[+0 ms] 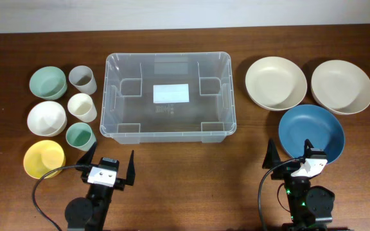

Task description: Pack container

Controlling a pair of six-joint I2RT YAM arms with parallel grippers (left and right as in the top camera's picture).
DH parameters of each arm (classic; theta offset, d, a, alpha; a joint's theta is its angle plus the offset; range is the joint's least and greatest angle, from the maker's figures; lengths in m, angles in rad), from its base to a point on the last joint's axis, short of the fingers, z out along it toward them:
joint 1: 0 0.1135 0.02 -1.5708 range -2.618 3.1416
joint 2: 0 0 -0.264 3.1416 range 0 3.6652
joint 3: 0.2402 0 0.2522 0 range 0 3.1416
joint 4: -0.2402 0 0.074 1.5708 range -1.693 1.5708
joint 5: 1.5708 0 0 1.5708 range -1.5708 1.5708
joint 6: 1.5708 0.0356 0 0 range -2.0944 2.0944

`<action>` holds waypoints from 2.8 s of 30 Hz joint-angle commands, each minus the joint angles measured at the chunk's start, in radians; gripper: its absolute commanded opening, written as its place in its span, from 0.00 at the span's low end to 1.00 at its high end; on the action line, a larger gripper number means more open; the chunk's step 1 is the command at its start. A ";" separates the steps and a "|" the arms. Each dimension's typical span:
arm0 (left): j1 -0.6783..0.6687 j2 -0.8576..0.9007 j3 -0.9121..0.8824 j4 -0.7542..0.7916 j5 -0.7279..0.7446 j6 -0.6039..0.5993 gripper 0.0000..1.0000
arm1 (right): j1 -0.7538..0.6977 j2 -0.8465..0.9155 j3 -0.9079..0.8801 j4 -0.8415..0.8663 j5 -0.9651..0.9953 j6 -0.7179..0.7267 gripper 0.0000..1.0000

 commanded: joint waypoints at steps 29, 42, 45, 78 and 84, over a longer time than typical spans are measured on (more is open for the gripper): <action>0.000 -0.008 -0.009 0.001 -0.008 0.012 1.00 | 0.010 -0.011 -0.007 -0.005 -0.008 -0.011 0.99; 0.000 -0.008 -0.009 0.001 -0.008 0.012 1.00 | 0.010 -0.011 -0.007 -0.005 -0.008 -0.011 0.99; 0.000 -0.008 -0.009 0.001 -0.008 0.012 1.00 | 0.010 -0.011 -0.007 -0.005 -0.008 -0.011 0.99; 0.000 -0.008 -0.009 0.001 -0.008 0.012 1.00 | 0.010 -0.003 0.033 0.045 -0.143 0.124 0.99; 0.000 -0.008 -0.009 0.001 -0.008 0.012 1.00 | 0.010 0.048 0.255 -0.074 -0.037 0.116 0.99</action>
